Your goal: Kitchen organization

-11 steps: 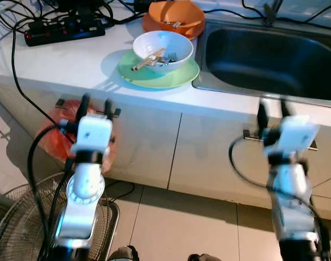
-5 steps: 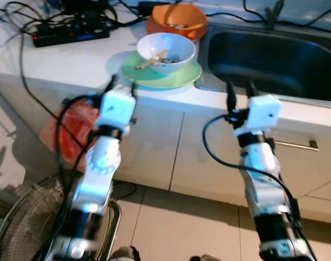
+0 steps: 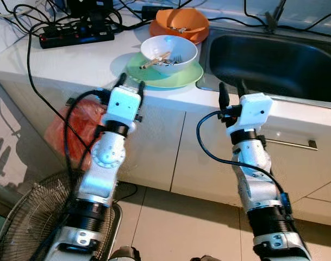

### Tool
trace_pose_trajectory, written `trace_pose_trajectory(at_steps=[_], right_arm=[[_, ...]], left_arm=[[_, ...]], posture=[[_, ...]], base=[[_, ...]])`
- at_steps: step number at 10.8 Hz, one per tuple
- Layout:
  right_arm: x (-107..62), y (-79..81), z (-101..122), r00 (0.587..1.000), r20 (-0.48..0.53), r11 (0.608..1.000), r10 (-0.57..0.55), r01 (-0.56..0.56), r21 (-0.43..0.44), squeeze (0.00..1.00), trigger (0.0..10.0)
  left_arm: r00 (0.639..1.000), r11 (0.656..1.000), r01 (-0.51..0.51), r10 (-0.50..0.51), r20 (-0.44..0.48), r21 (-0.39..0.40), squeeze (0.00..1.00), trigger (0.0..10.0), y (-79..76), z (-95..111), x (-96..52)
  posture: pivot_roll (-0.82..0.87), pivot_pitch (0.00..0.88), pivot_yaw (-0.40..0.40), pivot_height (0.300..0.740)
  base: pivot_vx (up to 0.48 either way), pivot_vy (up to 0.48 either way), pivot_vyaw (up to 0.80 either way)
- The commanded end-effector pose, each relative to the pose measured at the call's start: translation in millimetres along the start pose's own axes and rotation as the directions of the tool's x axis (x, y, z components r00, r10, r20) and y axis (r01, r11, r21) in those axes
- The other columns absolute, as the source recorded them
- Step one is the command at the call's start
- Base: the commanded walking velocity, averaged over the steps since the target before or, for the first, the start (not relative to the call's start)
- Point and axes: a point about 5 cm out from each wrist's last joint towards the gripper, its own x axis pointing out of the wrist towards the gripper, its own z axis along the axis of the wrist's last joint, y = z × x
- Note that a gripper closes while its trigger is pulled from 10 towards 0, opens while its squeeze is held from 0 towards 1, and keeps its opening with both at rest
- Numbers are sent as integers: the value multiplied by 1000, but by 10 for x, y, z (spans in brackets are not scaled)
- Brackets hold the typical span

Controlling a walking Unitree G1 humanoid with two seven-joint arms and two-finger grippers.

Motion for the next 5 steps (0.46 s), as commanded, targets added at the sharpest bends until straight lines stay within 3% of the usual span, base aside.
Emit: trace_pose_trajectory(at_steps=[1,3,5], right_arm=[[35,-31,20,1000,4,1000,-21,21,14,0,10000],[44,-20,13,1000,-2,1000,-21,21,17,0,10000],[41,-31,8,1000,-5,999,-30,30,24,0,10000]], left_arm=[[1000,1000,6,-6,-4,2,0,10000,-22,-17,-1],[1000,1000,-6,6,-2,6,0,10000,-6,-11,28],[1000,1000,-3,3,-7,10,0,10000,-8,-21,31]], posture=[[18,71,-10,740],[12,80,-4,740],[12,80,-4,740]], base=[[0,0,0],[0,0,0],[457,0,-200]])
